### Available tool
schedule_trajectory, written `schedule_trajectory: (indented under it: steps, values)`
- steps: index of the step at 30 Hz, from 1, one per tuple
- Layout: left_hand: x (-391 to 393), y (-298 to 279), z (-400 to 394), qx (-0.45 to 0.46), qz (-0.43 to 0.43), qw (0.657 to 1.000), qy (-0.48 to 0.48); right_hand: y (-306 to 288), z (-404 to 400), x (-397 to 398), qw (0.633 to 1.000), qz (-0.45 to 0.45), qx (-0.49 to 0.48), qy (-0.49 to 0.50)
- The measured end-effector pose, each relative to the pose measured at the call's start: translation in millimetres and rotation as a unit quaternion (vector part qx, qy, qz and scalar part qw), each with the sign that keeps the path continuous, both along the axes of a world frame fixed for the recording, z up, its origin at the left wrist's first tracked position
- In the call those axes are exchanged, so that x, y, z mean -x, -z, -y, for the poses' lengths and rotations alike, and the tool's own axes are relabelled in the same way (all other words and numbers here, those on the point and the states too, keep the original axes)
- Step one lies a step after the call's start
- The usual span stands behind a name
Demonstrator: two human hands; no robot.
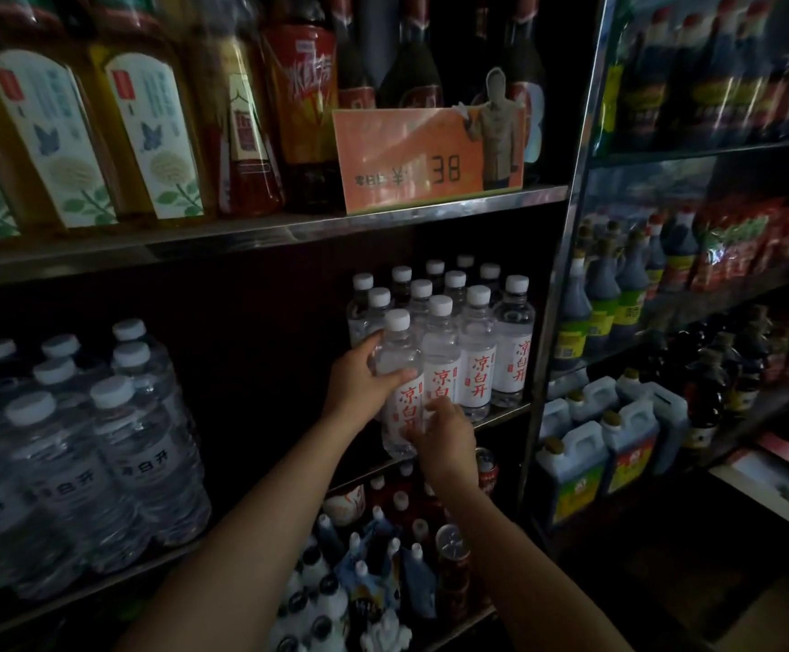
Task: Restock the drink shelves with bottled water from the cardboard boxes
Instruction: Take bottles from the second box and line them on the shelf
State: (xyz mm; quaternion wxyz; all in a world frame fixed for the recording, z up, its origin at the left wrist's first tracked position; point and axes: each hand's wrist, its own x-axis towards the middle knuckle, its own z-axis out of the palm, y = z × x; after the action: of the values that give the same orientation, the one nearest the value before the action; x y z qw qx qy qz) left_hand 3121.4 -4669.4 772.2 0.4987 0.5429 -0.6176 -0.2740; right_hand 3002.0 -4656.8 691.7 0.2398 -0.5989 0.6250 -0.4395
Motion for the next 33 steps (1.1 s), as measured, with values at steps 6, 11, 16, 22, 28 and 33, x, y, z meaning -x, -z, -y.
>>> schedule_trajectory:
  steps: [6,11,16,22,28,33]
  values:
    - [2.8,4.0,11.8,0.018,0.006,1.000,-0.024,9.9,11.4,1.9,0.997,0.005,-0.042,0.061]
    - [3.3,8.6,13.4,0.029,0.005,0.999,-0.037,1.1,19.7,8.0,0.996,0.037,-0.052,0.070]
    - [4.6,5.5,9.2,0.021,0.019,0.999,-0.040,-0.2,3.2,15.7,0.997,0.027,-0.058,0.037]
    - [12.2,-6.3,-10.7,0.005,0.100,0.994,-0.052,-32.4,-24.7,37.5,0.999,-0.029,-0.038,-0.024]
    - [24.5,-16.9,-69.5,-0.010,0.195,0.974,-0.115,-60.2,-69.7,85.9,0.993,-0.111,-0.010,-0.035]
    - [46.1,-12.1,-126.3,-0.038,0.262,0.957,-0.114,-66.5,-130.8,133.0,0.985,-0.169,0.032,-0.033]
